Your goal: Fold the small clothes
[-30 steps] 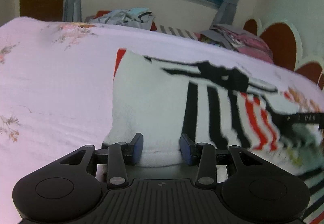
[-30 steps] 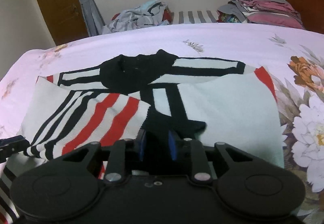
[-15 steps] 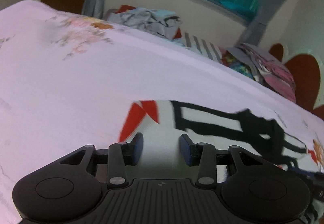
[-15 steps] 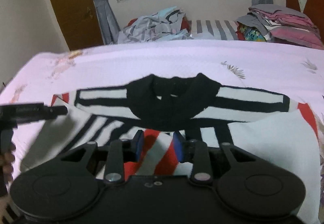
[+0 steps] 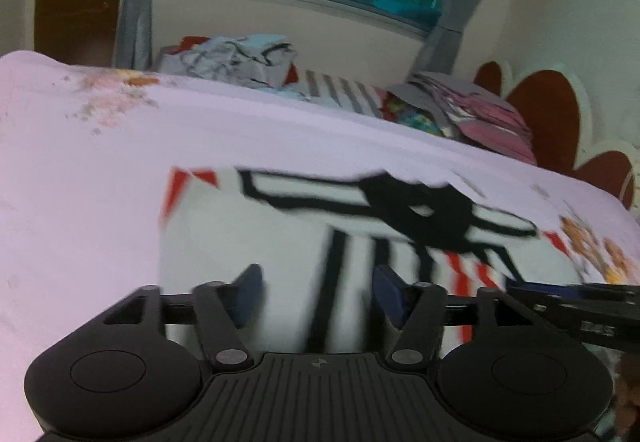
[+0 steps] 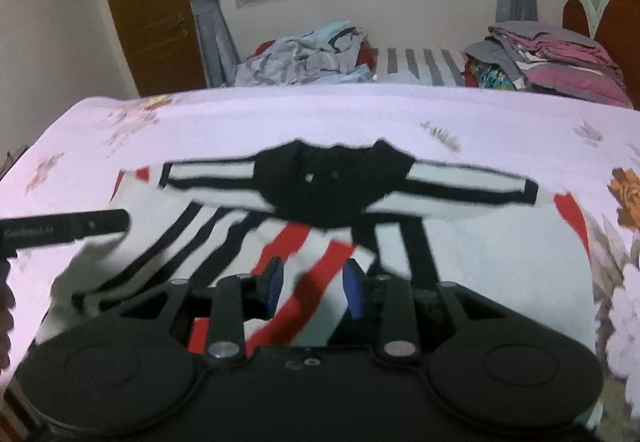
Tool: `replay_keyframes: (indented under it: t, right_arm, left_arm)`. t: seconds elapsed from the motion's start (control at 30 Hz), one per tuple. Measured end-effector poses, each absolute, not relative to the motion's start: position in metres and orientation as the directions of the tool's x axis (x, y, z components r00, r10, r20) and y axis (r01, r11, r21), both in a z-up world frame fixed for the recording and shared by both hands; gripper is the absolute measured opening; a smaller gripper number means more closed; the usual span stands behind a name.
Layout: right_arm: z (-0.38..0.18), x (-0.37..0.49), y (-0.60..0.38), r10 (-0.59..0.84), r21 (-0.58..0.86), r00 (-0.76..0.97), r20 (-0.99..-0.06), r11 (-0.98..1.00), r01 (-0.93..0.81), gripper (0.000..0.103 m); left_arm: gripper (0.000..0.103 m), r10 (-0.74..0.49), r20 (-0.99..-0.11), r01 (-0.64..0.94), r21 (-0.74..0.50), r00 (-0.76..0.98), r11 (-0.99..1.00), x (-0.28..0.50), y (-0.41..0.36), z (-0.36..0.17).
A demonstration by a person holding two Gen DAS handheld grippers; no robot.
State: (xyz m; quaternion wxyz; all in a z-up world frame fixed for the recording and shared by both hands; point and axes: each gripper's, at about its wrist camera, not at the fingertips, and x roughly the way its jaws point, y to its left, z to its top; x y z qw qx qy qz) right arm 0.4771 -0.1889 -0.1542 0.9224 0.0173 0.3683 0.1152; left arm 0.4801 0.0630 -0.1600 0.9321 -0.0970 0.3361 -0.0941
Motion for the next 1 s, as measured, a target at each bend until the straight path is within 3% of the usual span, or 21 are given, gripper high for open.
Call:
replay_keyframes:
  t: [0.17,0.33,0.63,0.8,1.0]
  right_arm:
    - [-0.17,0.454,-0.198,0.176,0.061,0.689,-0.703,0.98,-0.188,0.032]
    - [-0.161,0.434,-0.218,0.133,0.039,0.691,-0.711,0.988,-0.149,0.032]
    - [-0.152,0.388,-0.211,0.247,0.115,0.672,-0.698,0.965,-0.235,0.036]
    - [-0.168,0.377,-0.189,0.274,0.109,0.631,-0.726,0.952,-0.287,0.035]
    - [-0.173,0.354,-0.208,0.145,-0.034,0.646,-0.75,0.966,-0.257,0.035]
  left_arm:
    - [0.062,-0.242,-0.668,0.152,-0.192,0.704,0.97,0.458,0.046,-0.183]
    - [0.062,-0.249,-0.682,0.127,-0.225,0.687,0.966,0.448,0.059,-0.175]
    - [0.063,-0.326,-0.669,0.137,-0.32,0.668,0.937,0.405,0.032,-0.162]
    - [0.063,-0.299,-0.717,0.163,-0.255,0.629,0.953,0.386,0.015,-0.183]
    - [0.063,-0.255,-0.734,0.21,-0.156,0.63,0.965,0.355,0.029,-0.183]
